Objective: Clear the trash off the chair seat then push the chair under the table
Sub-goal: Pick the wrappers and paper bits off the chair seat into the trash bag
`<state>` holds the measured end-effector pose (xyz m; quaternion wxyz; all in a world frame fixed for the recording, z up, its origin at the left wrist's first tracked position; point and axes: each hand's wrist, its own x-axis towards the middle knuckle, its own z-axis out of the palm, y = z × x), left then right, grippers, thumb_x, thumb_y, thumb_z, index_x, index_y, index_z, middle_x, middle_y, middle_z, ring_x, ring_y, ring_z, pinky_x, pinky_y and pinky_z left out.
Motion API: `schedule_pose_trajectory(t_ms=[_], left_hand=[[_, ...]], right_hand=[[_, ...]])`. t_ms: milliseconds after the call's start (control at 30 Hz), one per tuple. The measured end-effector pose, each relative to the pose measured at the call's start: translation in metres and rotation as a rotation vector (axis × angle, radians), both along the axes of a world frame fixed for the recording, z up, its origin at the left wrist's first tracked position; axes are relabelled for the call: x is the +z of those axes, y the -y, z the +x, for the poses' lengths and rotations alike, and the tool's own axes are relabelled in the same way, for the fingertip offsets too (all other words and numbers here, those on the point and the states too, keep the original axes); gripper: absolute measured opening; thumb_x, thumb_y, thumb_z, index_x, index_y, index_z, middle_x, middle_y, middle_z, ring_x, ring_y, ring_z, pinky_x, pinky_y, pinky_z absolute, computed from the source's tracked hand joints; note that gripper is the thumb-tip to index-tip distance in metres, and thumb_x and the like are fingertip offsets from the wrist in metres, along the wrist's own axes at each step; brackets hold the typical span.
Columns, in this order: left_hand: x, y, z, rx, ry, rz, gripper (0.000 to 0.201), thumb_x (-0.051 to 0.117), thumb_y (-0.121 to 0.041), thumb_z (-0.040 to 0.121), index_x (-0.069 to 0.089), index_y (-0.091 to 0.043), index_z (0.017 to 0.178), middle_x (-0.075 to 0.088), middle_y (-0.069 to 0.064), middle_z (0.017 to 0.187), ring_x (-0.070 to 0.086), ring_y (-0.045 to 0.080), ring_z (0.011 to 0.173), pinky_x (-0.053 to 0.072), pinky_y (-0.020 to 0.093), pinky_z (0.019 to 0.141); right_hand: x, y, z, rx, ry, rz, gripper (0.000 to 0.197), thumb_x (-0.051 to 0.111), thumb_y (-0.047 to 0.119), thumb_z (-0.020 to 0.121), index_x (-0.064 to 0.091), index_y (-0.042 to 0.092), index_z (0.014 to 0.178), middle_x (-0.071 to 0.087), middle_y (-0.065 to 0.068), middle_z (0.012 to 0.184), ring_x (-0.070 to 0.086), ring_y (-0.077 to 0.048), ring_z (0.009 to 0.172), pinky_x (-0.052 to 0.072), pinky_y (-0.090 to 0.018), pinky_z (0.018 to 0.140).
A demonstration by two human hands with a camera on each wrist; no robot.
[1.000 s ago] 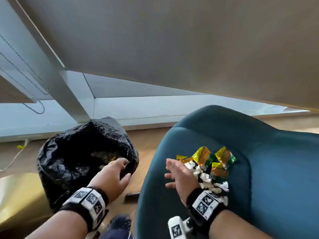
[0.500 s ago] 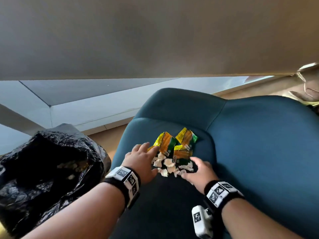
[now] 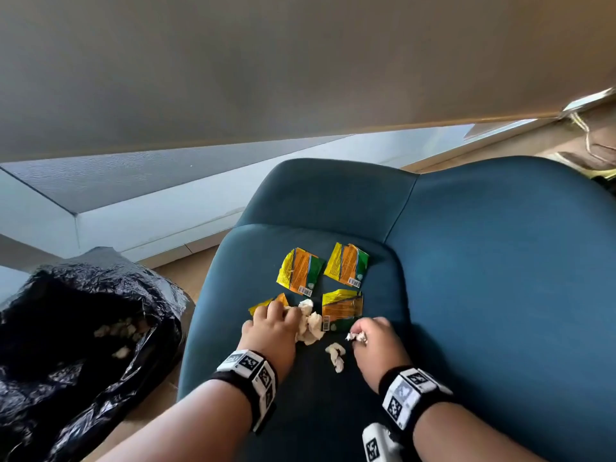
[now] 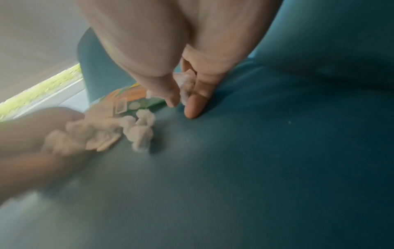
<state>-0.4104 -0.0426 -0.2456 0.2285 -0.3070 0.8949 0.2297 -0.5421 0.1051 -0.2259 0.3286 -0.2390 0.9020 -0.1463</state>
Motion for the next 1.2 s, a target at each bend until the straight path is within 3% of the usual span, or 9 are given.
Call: schedule_pose_trajectory(t_ms=[100, 233, 400, 466, 633, 700, 800, 966, 1200], left_hand=[[0.0, 0.007, 0.01, -0.005, 0.003, 0.103, 0.058, 0.051, -0.008, 0.085, 0.03, -0.023, 0.137, 0.039, 0.005, 0.13, 0.045, 0.034, 0.119, 0.048, 0.049, 0.094], [0.0, 0.021, 0.016, 0.084, -0.097, 0.17, 0.04, 0.053, -0.005, 0.083, 0.043, -0.016, 0.121, 0.048, 0.005, 0.118, 0.058, 0.03, 0.098, 0.049, 0.036, 0.08], [0.011, 0.031, 0.031, 0.25, -0.268, 0.25, 0.034, 0.059, -0.011, 0.076, 0.05, -0.017, 0.109, 0.047, -0.003, 0.098, 0.051, 0.019, 0.08, 0.042, 0.027, 0.074], [0.018, 0.032, 0.039, 0.315, -0.365, 0.234, 0.032, 0.061, -0.01, 0.074, 0.052, -0.017, 0.104, 0.049, -0.004, 0.094, 0.049, 0.018, 0.079, 0.038, 0.026, 0.074], [0.027, 0.05, 0.064, 0.56, -0.525, 0.163, 0.032, 0.067, -0.004, 0.071, 0.05, -0.027, 0.086, 0.053, -0.007, 0.082, 0.05, 0.019, 0.076, 0.037, 0.027, 0.072], [0.029, 0.062, 0.075, 0.65, -0.558, 0.136, 0.027, 0.067, -0.003, 0.07, 0.055, -0.022, 0.085, 0.057, -0.003, 0.078, 0.052, 0.021, 0.071, 0.039, 0.029, 0.069], [0.036, 0.083, 0.089, 0.796, -0.62, 0.109, 0.024, 0.065, -0.002, 0.072, 0.056, -0.023, 0.08, 0.058, -0.001, 0.064, 0.051, 0.014, 0.054, 0.044, 0.028, 0.054], [0.036, 0.119, 0.13, 1.166, -0.762, 0.091, 0.018, 0.058, -0.004, 0.074, 0.051, -0.02, 0.071, 0.049, -0.002, 0.054, 0.043, 0.01, 0.044, 0.045, 0.03, 0.05], [-0.017, 0.162, 0.237, 1.456, -0.424, -0.038, 0.013, 0.056, -0.009, 0.073, 0.047, -0.018, 0.073, 0.05, 0.001, 0.064, 0.055, 0.035, 0.063, 0.048, 0.038, 0.065]], right_hand=[[-0.002, -0.002, -0.005, -0.12, -0.018, -0.042, 0.021, 0.049, -0.005, 0.077, 0.057, 0.013, 0.076, 0.053, -0.007, 0.092, 0.05, -0.022, 0.078, 0.031, -0.021, 0.069], [0.0, 0.015, -0.008, -0.334, 0.004, -0.081, 0.014, 0.05, 0.001, 0.079, 0.054, 0.012, 0.087, 0.051, -0.013, 0.105, 0.05, -0.025, 0.082, 0.036, -0.026, 0.077], [-0.002, 0.046, -0.006, -0.009, 0.036, 0.009, 0.06, 0.071, 0.039, 0.074, 0.046, 0.036, 0.128, 0.029, -0.003, 0.123, 0.047, -0.024, 0.109, 0.042, -0.031, 0.104], [-0.008, 0.05, -0.008, 0.066, 0.014, 0.086, 0.052, 0.07, 0.037, 0.074, 0.049, 0.033, 0.121, 0.028, -0.004, 0.124, 0.049, -0.031, 0.108, 0.048, -0.039, 0.099], [-0.007, 0.053, -0.015, 0.138, -0.067, 0.12, 0.011, 0.055, 0.006, 0.081, 0.054, 0.016, 0.085, 0.046, -0.01, 0.107, 0.057, -0.032, 0.09, 0.046, -0.031, 0.083], [-0.003, 0.055, -0.021, 0.053, -0.075, 0.029, 0.006, 0.058, 0.009, 0.086, 0.055, 0.012, 0.082, 0.056, -0.012, 0.095, 0.056, -0.032, 0.081, 0.039, -0.028, 0.071], [0.023, 0.063, -0.031, -0.141, -0.089, -0.146, 0.011, 0.059, 0.019, 0.091, 0.065, 0.016, 0.099, 0.068, -0.008, 0.095, 0.059, -0.029, 0.084, 0.042, -0.03, 0.074], [0.077, 0.096, -0.028, -0.331, 0.001, -0.416, 0.016, 0.059, 0.042, 0.079, 0.067, 0.038, 0.092, 0.073, 0.0, 0.085, 0.069, -0.033, 0.083, 0.057, -0.057, 0.081], [0.08, 0.191, 0.076, -0.157, 0.324, -0.417, 0.02, 0.07, 0.044, 0.071, 0.071, 0.035, 0.089, 0.071, 0.008, 0.07, 0.066, -0.023, 0.069, 0.06, -0.055, 0.073]])
